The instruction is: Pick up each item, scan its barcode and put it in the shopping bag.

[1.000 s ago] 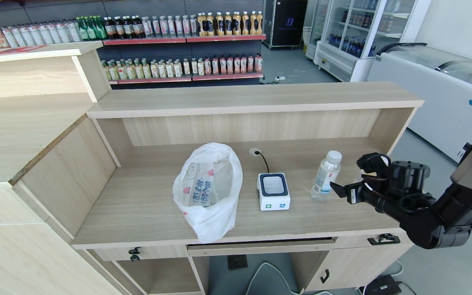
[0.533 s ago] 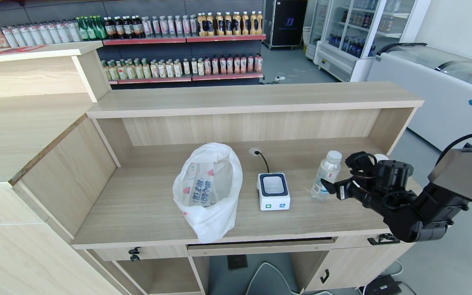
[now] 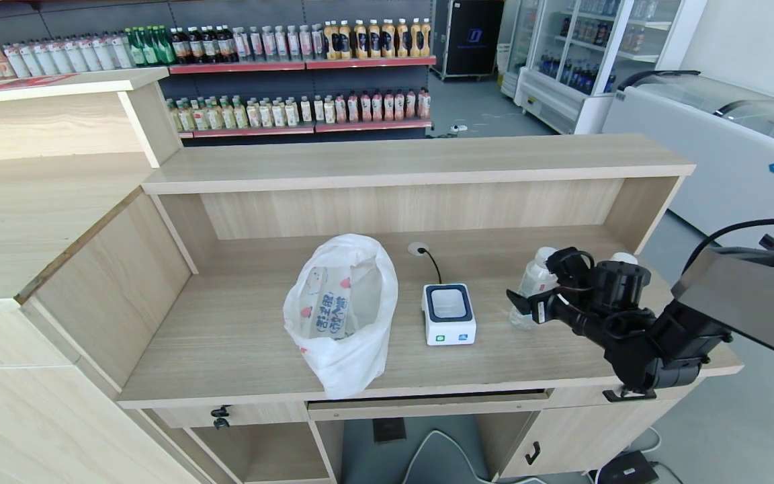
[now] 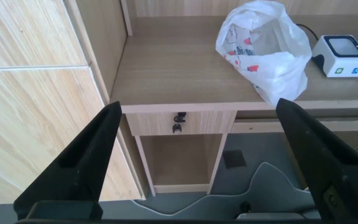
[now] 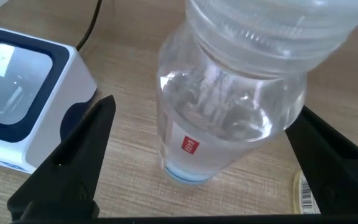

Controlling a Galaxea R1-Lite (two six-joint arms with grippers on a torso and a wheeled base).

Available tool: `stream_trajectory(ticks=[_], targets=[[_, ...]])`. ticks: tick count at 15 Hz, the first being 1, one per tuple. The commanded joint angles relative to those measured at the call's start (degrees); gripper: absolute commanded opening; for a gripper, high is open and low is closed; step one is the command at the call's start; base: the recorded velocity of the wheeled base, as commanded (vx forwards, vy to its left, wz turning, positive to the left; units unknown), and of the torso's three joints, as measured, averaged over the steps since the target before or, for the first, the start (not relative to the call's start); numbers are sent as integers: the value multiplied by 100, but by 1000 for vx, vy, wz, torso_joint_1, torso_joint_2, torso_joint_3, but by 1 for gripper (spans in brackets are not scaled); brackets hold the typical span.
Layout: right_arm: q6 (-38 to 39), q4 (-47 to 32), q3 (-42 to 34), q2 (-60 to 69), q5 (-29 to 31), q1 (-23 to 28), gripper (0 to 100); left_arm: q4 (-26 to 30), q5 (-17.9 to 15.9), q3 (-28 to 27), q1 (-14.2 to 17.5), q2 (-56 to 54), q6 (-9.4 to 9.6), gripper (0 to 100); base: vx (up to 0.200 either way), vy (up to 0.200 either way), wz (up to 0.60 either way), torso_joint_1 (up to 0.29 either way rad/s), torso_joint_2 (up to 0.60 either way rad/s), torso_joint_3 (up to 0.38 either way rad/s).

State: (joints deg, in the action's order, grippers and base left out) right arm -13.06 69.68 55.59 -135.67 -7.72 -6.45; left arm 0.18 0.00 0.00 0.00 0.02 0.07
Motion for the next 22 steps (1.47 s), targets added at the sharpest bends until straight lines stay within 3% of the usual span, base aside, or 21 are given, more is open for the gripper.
stream_trajectory(ticks=[1, 7, 8, 19, 22], targets=[[-4, -7, 207, -206, -2, -32, 100, -1, 0, 0, 0, -2, 1, 100, 0, 0, 0, 0, 0, 0], [5, -7, 699, -478, -336, -102, 100, -1, 0, 0, 0, -2, 1, 100, 0, 0, 0, 0, 0, 0], [-4, -7, 699, -522, -362, -93, 0, -1, 0, 0, 0, -2, -7, 100, 0, 0, 0, 0, 0, 0], [-232, 2, 708, -619, -345, 12, 0, -1, 0, 0, 0, -2, 1, 100, 0, 0, 0, 0, 0, 0], [181, -306, 681, 339, -503, 21, 0, -1, 0, 0, 0, -2, 1, 100, 0, 0, 0, 0, 0, 0]])
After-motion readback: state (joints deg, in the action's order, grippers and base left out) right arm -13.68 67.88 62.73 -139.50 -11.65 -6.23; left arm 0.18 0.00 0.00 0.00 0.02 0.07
